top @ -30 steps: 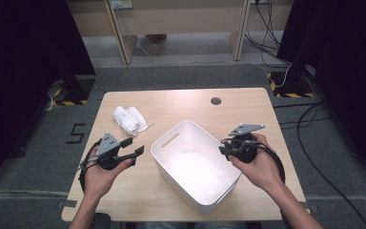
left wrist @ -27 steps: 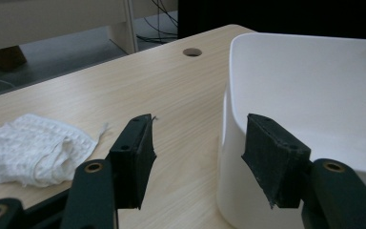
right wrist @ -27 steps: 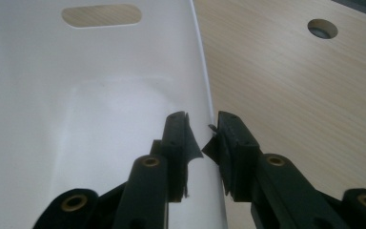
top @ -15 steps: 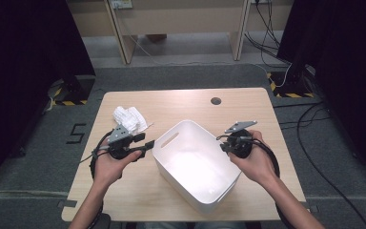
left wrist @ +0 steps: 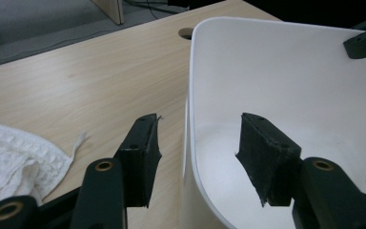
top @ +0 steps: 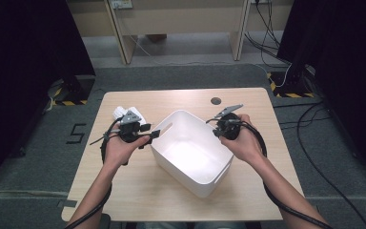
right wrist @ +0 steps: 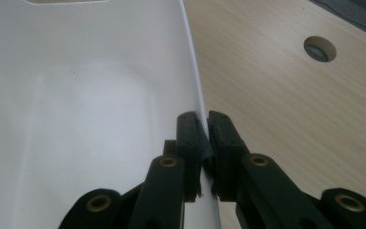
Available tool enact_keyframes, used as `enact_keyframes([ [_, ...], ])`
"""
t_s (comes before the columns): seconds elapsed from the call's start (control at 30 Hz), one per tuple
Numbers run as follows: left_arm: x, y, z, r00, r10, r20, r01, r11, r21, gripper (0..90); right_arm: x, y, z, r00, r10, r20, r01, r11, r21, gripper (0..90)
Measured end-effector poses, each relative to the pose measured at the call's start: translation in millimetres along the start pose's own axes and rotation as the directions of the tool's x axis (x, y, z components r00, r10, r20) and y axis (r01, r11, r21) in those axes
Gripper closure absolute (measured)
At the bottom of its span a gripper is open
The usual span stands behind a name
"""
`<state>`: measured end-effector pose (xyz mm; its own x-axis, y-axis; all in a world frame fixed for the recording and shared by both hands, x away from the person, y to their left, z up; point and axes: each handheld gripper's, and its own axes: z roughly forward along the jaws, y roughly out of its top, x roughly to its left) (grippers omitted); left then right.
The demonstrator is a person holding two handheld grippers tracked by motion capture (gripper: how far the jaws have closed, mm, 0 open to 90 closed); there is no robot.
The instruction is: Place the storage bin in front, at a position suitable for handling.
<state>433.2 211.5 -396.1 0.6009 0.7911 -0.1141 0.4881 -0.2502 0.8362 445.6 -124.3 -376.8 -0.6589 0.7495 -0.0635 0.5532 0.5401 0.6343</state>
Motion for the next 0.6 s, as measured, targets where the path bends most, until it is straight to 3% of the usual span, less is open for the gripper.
enact_keyframes([
  [0.13,5.5,0.1,9.7,0.9991,-0.024,-0.034,0.026,0.9987,0.044,48.1,-5.4,10.2,9.1,1.0000,-0.005,0.006,0.005,1.000,0.000,81.0],
  [0.17,6.3,0.3,11.1,0.9988,-0.027,-0.042,0.029,0.9984,0.049,47.9,-6.6,13.9,11.3,0.9998,0.000,0.020,0.000,1.000,-0.004,70.6],
  [0.23,7.1,0.6,14.1,0.9982,-0.031,-0.051,0.034,0.9977,0.060,48.0,-7.0,14.2,9.7,0.9997,0.005,0.026,-0.005,1.000,-0.019,67.3],
  [0.37,5.8,-0.8,18.6,0.9985,-0.020,-0.051,0.025,0.9955,0.091,50.0,-6.9,5.2,-9.1,0.9964,0.068,0.050,-0.066,0.996,-0.055,57.4],
  [0.4,5.2,-0.9,19.7,0.9983,-0.013,-0.057,0.018,0.9950,0.099,51.7,-6.3,-3.6,-20.0,0.9925,0.109,0.055,-0.107,0.993,-0.043,55.8],
  [0.5,3.3,-1.1,21.5,0.9982,-0.010,-0.060,0.016,0.9938,0.110,53.8,-4.6,-14.3,-29.6,0.9874,0.148,0.056,-0.147,0.989,-0.030,56.5],
  [0.6,0.6,-1.6,24.2,0.9971,0.004,-0.076,0.006,0.9917,0.128,56.3,0.2,-24.8,-37.8,0.9831,0.174,0.056,-0.176,0.984,0.027,59.8],
])
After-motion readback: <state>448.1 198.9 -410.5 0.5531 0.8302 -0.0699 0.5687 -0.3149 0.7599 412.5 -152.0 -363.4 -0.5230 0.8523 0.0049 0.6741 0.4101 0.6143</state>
